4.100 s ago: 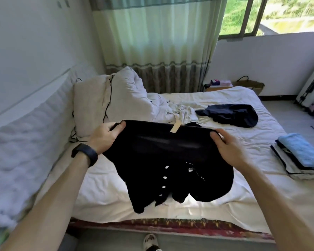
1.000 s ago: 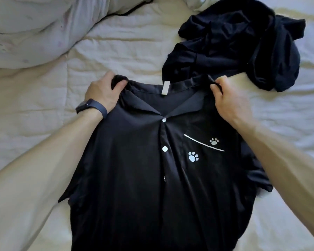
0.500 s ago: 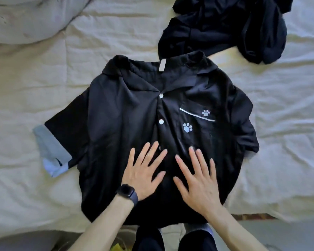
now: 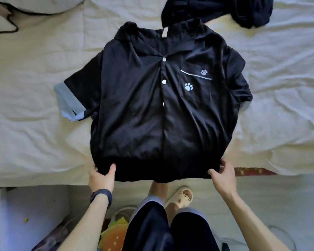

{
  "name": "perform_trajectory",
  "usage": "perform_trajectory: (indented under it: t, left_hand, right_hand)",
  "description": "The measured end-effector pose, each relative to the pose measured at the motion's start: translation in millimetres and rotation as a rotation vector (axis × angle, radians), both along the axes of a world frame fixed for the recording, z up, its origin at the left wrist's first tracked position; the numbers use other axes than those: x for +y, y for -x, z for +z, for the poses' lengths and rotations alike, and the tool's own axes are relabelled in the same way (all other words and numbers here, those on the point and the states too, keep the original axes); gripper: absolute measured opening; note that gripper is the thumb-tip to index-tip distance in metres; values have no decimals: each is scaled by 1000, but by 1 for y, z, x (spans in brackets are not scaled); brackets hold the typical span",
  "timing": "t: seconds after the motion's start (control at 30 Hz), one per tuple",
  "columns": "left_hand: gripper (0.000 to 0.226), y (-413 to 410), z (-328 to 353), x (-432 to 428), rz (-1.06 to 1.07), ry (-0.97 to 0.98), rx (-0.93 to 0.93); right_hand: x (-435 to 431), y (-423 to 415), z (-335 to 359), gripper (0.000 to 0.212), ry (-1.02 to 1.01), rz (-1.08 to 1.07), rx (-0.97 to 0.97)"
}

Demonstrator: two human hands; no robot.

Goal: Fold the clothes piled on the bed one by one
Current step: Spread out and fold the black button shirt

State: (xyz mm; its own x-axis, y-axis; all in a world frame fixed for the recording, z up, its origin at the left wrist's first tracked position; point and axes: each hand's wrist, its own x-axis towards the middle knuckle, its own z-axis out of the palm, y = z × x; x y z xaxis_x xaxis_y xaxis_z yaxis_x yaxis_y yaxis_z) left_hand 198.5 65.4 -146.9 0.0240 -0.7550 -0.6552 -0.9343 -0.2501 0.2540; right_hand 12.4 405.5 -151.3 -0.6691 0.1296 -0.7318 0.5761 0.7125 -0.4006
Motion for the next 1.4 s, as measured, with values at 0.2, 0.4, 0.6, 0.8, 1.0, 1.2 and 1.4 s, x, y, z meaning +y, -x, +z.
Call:
perform_trajectory:
  t: [0.2,0.4,0.6,0.8,1.0,1.2,1.4]
  left_hand:
    - [47,-23,-11,9,-238,-63,-2]
    - [22,-49,15,10,-188,-29,223]
    - [19,-65,11,16,-319,64,-33]
    - [45,-6,9,28,-349,202,-160]
    - [71,84,31,85,-758,384,18]
    - [69,211,25,118,-1256,367,194]
    - [69,315,-15,126,-1609,380,204]
  right_hand:
    - [22,-16,-23,21,53,115,-45]
    - [78,-21,-8,25,183,-213,142]
    - [89,-37,-20,18,-15,8,118]
    - [69,-43,-21,27,-60,69,114]
    - [45,4,9,38,65,7,248]
    - [7,124,22,49,251,-206,287]
    - [-24,244,6,45,397,-460,22]
